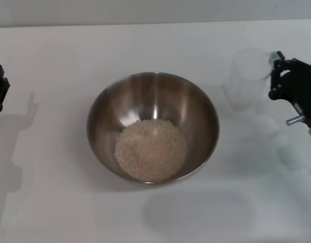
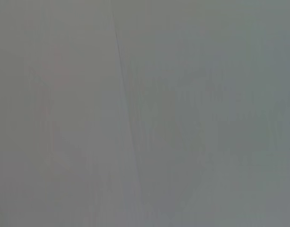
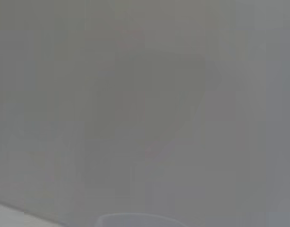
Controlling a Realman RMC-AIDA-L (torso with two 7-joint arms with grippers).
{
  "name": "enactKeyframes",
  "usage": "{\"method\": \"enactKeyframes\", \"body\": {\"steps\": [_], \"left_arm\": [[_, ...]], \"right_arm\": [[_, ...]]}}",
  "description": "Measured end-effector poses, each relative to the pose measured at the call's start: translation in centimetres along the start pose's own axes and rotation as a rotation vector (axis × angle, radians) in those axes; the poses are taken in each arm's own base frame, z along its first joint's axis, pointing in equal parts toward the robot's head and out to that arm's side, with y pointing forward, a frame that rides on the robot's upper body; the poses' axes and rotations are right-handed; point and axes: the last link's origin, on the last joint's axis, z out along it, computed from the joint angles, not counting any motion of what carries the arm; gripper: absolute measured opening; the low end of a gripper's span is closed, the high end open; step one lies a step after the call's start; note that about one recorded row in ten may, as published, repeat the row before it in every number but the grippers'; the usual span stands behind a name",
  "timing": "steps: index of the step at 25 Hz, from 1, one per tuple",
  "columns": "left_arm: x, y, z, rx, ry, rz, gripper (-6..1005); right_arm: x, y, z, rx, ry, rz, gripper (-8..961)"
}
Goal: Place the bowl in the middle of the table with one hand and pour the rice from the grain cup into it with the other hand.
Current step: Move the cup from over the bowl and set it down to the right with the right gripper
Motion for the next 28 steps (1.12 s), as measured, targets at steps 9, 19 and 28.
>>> {"method": "enactKeyframes", "body": {"steps": [9, 19, 28], "left_arm": [[0.0, 0.0, 0.0, -0.001, 0.001, 0.0, 818], [0.0, 0.1, 0.1, -0.003, 0.002, 0.0, 818], [0.0, 0.1, 0.1, -0.003, 0.0, 0.0, 818]], "right_arm": [[0.3, 1.2, 1.3, -0.079, 0.046, -0.027, 67], [0.7, 2.3, 2.1, -0.14, 0.095, -0.046, 100], [0.6, 2.5, 2.2, -0.128, 0.095, -0.022, 130]]}}
